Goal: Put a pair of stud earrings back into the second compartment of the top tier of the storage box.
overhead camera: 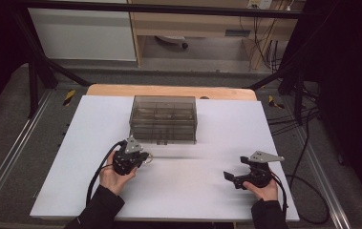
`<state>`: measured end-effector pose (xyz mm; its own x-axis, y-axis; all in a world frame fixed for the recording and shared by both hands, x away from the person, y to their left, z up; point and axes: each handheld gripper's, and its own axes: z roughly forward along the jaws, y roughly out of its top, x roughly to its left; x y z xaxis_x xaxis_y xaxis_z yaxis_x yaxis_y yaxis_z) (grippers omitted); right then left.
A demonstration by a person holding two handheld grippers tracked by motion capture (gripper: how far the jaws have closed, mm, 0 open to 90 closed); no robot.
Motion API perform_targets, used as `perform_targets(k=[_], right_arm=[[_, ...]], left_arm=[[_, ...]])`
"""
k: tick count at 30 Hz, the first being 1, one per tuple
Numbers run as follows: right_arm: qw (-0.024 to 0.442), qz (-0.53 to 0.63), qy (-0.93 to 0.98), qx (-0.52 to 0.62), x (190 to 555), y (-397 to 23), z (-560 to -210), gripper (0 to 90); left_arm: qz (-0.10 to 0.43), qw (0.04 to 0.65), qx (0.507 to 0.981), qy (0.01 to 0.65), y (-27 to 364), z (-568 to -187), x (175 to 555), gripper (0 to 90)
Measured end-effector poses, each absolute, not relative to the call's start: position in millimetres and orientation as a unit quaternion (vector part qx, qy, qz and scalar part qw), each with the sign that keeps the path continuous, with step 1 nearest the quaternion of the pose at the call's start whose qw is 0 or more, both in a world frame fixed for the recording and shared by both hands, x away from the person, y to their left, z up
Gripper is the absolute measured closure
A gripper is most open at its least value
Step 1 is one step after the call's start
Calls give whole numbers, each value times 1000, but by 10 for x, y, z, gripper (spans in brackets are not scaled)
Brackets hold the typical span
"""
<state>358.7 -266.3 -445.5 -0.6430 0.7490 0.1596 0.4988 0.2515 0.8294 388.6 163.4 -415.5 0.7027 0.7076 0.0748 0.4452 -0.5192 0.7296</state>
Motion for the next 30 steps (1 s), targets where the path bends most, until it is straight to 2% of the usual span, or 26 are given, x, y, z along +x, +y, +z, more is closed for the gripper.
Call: perform_targets(k=[30], right_arm=[[135,462,780,399,3587,-2665,-4456,11]], left_arm=[[177,376,846,334,1700,-3967,3779,878]])
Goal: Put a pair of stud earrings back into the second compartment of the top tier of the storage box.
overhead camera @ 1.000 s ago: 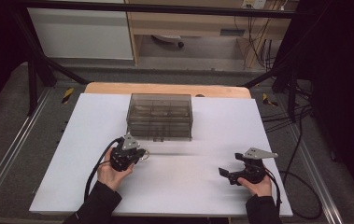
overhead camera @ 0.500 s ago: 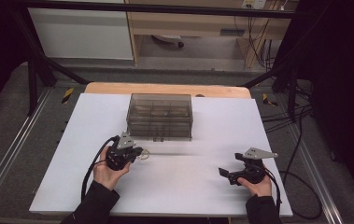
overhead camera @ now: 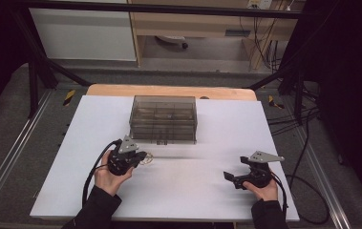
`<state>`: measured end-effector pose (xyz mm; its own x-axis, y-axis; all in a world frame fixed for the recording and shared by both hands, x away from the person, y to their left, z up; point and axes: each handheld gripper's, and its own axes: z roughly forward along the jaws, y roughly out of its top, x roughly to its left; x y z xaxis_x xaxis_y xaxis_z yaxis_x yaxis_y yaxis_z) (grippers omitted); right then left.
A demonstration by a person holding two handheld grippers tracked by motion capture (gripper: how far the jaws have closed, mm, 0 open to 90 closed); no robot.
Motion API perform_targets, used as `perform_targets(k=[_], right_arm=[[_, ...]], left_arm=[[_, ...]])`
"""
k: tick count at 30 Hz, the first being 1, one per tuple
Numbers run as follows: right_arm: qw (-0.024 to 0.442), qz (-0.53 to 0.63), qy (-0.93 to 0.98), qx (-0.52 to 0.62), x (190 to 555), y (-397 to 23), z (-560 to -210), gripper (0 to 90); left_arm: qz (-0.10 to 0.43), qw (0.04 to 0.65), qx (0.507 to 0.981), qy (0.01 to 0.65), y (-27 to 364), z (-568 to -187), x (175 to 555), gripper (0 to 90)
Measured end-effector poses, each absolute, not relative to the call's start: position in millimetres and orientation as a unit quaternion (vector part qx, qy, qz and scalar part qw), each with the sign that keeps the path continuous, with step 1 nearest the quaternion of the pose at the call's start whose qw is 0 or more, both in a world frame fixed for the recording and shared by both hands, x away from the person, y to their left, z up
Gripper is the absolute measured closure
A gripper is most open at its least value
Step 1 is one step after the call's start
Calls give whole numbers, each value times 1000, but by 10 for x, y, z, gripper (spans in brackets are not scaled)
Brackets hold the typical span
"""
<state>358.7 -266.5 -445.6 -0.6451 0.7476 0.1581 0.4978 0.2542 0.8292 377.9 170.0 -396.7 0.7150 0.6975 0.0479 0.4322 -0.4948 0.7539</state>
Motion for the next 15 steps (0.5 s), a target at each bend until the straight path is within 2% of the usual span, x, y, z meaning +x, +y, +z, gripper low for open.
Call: perform_targets(k=[15], right_arm=[[134,462,779,401,3583,-2662,-4454,11]], left_arm=[[169,385,845,331,1691,-3820,3708,878]])
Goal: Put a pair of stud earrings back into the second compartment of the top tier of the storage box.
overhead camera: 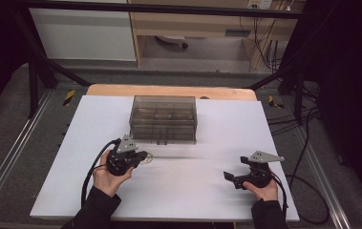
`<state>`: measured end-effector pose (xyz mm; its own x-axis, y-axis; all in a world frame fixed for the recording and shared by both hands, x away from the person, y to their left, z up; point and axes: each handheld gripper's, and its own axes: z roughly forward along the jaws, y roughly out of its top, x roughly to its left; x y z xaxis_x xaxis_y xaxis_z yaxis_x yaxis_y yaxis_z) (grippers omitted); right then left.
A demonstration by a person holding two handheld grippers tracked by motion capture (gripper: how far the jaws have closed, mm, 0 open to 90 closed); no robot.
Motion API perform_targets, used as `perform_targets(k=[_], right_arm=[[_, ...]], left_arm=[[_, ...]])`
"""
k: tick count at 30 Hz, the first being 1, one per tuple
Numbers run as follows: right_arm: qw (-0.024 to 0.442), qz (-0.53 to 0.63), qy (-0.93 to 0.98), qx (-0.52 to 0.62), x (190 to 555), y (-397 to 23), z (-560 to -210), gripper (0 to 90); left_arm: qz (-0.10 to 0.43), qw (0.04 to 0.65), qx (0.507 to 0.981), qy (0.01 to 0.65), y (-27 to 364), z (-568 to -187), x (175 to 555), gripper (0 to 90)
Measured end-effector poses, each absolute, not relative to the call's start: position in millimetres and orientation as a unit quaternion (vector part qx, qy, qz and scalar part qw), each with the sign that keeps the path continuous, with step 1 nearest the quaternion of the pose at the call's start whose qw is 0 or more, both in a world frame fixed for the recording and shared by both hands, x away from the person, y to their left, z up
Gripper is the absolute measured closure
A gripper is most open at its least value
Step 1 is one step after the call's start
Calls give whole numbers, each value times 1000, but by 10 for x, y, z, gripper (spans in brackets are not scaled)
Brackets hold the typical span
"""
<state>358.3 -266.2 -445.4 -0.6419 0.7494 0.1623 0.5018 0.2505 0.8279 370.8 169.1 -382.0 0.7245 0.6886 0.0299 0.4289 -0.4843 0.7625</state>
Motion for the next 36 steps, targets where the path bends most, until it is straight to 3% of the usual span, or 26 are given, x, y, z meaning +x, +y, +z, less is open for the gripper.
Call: perform_targets(k=[36], right_arm=[[135,462,780,401,3583,-2664,-4454,11]], left_arm=[[173,394,852,298,1505,-3474,3747,878]])
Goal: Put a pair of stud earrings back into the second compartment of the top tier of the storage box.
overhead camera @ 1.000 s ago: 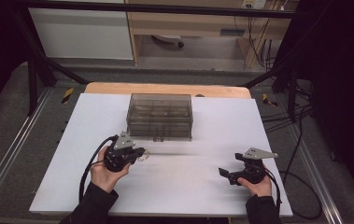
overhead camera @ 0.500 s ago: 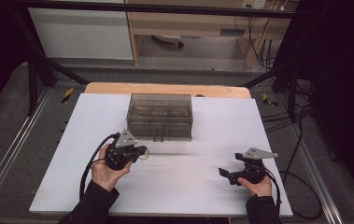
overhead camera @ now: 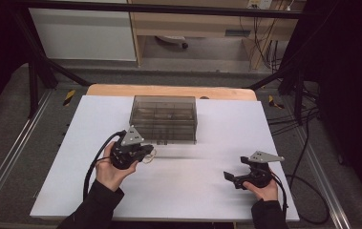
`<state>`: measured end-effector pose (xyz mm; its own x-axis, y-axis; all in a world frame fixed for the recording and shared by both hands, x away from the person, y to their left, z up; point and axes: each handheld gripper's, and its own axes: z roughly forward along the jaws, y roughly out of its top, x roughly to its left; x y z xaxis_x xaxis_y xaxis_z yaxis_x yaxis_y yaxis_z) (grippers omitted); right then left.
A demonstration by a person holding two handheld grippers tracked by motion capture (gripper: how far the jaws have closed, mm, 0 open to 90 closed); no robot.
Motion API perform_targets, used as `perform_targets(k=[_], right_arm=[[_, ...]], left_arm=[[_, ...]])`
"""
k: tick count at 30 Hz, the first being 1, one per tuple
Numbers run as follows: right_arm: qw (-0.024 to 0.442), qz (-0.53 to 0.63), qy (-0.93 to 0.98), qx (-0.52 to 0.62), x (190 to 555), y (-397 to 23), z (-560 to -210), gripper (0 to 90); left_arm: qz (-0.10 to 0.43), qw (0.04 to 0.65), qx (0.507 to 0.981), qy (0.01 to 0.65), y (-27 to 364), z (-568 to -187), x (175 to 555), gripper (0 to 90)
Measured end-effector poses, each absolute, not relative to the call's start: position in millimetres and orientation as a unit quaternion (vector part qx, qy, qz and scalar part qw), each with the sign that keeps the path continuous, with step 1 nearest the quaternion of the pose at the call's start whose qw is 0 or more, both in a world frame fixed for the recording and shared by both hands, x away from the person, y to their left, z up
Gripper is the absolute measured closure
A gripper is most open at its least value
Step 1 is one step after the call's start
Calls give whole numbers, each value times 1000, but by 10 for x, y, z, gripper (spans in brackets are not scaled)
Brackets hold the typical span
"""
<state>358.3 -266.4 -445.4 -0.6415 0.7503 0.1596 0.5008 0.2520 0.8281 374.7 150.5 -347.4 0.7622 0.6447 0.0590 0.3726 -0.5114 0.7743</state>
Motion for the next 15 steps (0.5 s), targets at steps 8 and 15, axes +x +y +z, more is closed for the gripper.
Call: perform_targets(k=[8,15], right_arm=[[135,461,780,401,3582,-2665,-4453,11],[135,462,779,403,3583,-2664,-4453,11]], left_arm=[[173,394,853,295,1457,-3409,3789,878],[174,399,851,293,1428,-3293,3824,878]])
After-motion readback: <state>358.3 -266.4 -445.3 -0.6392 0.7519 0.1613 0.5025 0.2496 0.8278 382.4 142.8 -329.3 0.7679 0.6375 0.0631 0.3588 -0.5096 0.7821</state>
